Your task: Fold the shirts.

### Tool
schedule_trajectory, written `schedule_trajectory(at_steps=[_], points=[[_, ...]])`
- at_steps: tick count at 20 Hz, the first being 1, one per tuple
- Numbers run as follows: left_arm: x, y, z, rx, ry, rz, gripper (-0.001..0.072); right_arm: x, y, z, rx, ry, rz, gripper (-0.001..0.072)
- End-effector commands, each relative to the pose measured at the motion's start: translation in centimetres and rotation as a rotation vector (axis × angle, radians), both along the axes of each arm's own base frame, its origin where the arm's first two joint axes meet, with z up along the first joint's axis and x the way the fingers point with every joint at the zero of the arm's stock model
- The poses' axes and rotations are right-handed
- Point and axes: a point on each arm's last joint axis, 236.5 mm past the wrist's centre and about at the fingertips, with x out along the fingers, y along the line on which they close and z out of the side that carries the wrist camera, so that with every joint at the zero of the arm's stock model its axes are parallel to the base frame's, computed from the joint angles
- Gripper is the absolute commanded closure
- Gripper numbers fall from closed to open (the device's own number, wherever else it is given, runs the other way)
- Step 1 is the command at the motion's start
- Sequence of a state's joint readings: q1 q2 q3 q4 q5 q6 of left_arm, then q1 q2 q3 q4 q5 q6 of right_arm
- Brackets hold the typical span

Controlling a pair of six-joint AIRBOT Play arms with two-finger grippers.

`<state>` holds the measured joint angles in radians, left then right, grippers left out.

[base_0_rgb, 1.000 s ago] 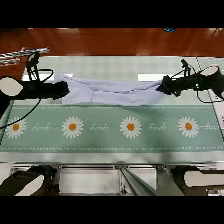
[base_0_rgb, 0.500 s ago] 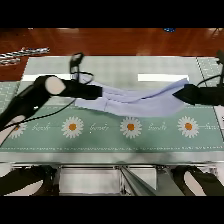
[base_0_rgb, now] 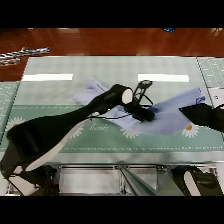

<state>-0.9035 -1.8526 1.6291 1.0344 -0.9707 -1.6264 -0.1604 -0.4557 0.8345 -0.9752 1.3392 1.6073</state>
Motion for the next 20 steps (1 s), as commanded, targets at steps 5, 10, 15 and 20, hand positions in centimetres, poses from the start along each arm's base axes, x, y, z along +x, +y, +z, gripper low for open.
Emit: schedule_trajectory(at_steps=[5, 10, 15, 20], points=[[3.9, 1.9, 3.7, -0.029, 0.040, 0.028, 0.0692, 0.0, 0.2, -0.2, 0.015, 0.015, -0.001, 0.0691], [10.7, 17.1, 10.1, 0.098, -0.040, 0.093, 0.0692, 4.5, 3.8, 1.6, 0.204, -0.063, 0.104, 0.0691], [13.7, 32.9, 14.4, 0.133, -0.175, 0.444, 0.0692, 10.0, 11.2, -0.1, 0.265, -0.035, 0.247, 0.0691], [8.2, 42.2, 11.2, 0.151, -0.169, 0.718, 0.0692, 15.7, 21.6, -4.1, 0.251, 0.056, 0.421, 0.0691]])
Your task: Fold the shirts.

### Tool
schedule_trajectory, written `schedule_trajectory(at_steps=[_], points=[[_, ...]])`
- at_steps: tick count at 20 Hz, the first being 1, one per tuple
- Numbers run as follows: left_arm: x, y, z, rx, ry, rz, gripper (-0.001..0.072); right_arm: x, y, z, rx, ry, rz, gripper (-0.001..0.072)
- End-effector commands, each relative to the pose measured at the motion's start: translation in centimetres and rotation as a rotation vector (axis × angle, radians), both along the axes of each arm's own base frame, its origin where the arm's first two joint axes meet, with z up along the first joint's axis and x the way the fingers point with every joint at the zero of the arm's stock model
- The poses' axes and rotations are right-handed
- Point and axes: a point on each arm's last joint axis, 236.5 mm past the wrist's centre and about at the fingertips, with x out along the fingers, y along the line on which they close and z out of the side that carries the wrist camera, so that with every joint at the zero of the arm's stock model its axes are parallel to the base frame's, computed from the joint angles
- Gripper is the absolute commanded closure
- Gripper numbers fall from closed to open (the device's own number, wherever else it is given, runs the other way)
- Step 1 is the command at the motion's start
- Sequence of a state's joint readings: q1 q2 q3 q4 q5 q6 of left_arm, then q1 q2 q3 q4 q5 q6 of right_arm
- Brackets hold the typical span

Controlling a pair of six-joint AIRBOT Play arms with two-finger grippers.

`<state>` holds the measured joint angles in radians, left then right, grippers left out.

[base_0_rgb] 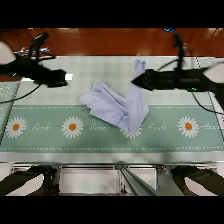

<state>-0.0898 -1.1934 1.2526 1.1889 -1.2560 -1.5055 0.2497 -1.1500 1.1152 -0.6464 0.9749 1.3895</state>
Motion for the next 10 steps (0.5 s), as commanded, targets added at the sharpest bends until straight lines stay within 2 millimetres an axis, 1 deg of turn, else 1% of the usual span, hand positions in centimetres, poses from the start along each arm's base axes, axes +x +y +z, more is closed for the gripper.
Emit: schedule_trajectory(at_steps=[1, 3, 4, 5, 7, 9, 10], points=[[-4.2, 6.1, -2.6, 0.014, -0.014, 0.184, 0.0692, 3.5, 7.6, -4.2, -0.007, 0.054, 0.105, 0.0691], [-5.7, 7.5, -3.7, 0.008, -0.023, 0.244, 0.0692, 4.5, 10.4, -7.4, -0.023, 0.101, 0.139, 0.0691], [-6.3, 7.7, -4.0, -0.003, -0.024, 0.266, 0.0692, 4.9, 11.4, -8.8, -0.031, 0.116, 0.151, 0.0691], [-6.8, 7.7, -4.3, -0.017, -0.017, 0.277, 0.0692, 5.1, 12.5, -10.2, -0.036, 0.138, 0.164, 0.0691], [-7.2, 7.3, -4.9, -0.035, 0.002, 0.278, 0.0692, 5.3, 14.3, -12.2, -0.040, 0.179, 0.175, 0.0691], [-7.1, 6.6, -5.3, -0.071, 0.004, 0.280, 0.0692, 5.8, 15.7, -13.5, -0.040, 0.190, 0.172, 0.0691], [-7.0, 6.2, -5.3, -0.097, 0.004, 0.286, 0.0692, 6.5, 16.3, -14.1, -0.038, 0.179, 0.155, 0.0691]])
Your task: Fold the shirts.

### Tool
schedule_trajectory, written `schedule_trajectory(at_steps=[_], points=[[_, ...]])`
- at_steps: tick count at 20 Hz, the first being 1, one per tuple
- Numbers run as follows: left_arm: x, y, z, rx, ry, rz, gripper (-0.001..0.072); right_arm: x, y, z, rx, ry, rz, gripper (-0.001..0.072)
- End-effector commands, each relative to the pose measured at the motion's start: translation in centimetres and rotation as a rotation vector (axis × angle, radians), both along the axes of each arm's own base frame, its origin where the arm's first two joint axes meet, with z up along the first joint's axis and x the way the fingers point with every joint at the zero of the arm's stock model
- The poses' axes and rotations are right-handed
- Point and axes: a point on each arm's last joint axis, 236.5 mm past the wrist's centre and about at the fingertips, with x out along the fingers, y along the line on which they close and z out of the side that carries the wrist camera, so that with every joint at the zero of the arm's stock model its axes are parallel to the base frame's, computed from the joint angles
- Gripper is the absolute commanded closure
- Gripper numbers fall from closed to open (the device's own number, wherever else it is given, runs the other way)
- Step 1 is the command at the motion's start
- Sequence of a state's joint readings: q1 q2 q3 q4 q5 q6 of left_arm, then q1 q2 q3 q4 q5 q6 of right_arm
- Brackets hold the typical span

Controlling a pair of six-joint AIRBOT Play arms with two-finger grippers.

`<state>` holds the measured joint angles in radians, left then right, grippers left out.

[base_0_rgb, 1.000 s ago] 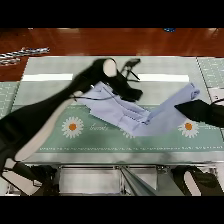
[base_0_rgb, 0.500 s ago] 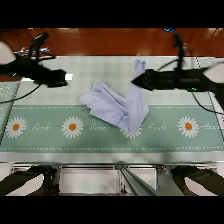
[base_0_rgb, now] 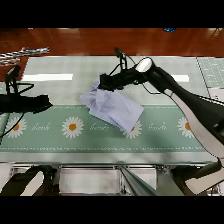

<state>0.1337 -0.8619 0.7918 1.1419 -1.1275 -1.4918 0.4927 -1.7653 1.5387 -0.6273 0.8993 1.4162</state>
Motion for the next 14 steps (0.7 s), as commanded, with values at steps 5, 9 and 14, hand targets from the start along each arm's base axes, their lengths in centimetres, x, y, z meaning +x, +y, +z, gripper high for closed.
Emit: schedule_trajectory(at_steps=[5, 9, 14], points=[[0.0, -1.7, -1.4, -0.119, -0.006, 0.042, 0.0692, 2.5, 4.5, -1.5, 0.112, 0.008, -0.052, 0.0302], [0.1, -1.4, -0.1, -0.131, -0.011, 0.047, 0.0692, 2.0, -0.2, 5.7, 0.172, 0.001, 0.010, 0.0304], [-0.2, 0.8, 3.0, -0.124, -0.065, 0.097, 0.0692, 0.6, -18.7, 11.3, -0.250, -0.088, -0.149, 0.0304]])
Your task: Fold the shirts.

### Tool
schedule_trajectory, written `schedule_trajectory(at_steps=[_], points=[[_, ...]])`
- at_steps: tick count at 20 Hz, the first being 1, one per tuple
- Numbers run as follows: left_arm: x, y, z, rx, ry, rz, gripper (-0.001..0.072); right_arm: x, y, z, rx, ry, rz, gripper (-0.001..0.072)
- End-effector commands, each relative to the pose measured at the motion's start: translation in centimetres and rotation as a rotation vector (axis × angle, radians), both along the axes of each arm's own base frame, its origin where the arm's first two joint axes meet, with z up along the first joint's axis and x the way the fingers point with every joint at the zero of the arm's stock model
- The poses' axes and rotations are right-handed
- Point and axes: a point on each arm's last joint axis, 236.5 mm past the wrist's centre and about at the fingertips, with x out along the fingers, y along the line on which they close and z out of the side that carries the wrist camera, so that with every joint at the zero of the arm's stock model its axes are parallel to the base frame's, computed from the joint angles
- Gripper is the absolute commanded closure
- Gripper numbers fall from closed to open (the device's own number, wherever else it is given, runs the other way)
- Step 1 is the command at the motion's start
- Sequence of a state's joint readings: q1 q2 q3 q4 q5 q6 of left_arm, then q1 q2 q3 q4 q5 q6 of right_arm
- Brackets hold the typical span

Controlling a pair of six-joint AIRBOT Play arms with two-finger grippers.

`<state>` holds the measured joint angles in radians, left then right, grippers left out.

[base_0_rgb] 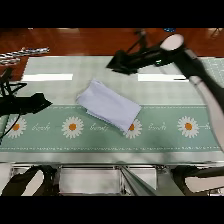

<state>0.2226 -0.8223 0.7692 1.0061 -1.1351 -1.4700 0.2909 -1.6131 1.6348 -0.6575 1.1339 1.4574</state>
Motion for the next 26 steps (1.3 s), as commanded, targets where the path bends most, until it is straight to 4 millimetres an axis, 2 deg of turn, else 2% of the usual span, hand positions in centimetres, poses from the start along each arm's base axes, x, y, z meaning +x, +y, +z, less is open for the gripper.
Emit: schedule_trajectory(at_steps=[1, 2, 3, 4, 6, 7, 11, 12, 14, 18, 21, 26], points=[[-0.6, 0.8, 1.8, -0.001, -0.033, 0.029, 0.0692, -2.1, -15.3, 1.2, -0.434, -0.042, -0.251, 0.0304], [-0.8, 0.7, 2.2, 0.003, -0.050, 0.027, 0.0692, -3.5, -19.4, 0.9, -0.552, -0.060, -0.347, 0.0304], [-1.1, 0.6, 2.5, 0.006, -0.063, 0.027, 0.0692, -5.2, -22.0, 0.0, -0.617, -0.055, -0.407, 0.0304], [-1.4, 0.5, 2.6, 0.009, -0.073, 0.028, 0.0692, -7.4, -23.7, -1.5, -0.643, -0.036, -0.452, 0.0304], [-2.0, 0.4, 2.2, 0.010, -0.075, 0.030, 0.0692, -10.7, -25.0, -5.8, -0.602, 0.023, -0.552, 0.0304], [-2.3, 0.3, 1.8, 0.008, -0.068, 0.031, 0.0692, -12.0, -24.8, -8.1, -0.550, 0.069, -0.610, 0.0304], [-3.2, -0.2, 0.0, -0.014, -0.025, 0.030, 0.0692, -15.8, -19.9, -16.9, -0.299, 0.291, -0.683, 0.0304], [-3.3, -0.5, -0.3, -0.030, -0.018, 0.030, 0.0692, -16.6, -18.9, -18.6, -0.288, 0.336, -0.672, 0.0304], [-3.3, -1.1, -0.5, -0.065, -0.015, 0.032, 0.0692, -17.4, -16.6, -20.7, -0.296, 0.384, -0.602, 0.0304], [-3.1, -1.0, -0.4, -0.061, -0.031, 0.028, 0.0692, -16.4, -12.6, -22.3, -0.201, 0.442, -0.546, 0.0304], [-3.1, -1.1, -0.4, -0.059, -0.034, 0.023, 0.0692, -15.1, -10.9, -22.6, -0.149, 0.474, -0.525, 0.0304], [-3.0, -1.0, -0.4, -0.058, -0.038, 0.026, 0.0692, -11.8, -7.0, -21.6, -0.013, 0.496, -0.452, 0.0304]])
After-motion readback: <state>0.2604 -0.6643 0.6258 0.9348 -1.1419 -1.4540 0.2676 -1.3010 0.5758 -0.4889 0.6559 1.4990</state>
